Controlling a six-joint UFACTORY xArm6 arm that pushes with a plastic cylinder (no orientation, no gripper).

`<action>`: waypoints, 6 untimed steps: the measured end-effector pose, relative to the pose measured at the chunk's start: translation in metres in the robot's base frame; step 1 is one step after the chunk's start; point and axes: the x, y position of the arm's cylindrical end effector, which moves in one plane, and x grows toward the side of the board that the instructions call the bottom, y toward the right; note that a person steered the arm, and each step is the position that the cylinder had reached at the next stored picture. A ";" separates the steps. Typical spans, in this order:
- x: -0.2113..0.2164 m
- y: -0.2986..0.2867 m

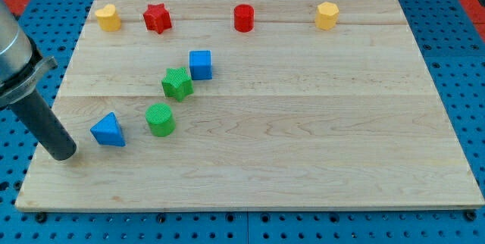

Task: Push the blue triangle into the green circle

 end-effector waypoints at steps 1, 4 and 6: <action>-0.014 -0.034; -0.030 0.065; -0.032 0.123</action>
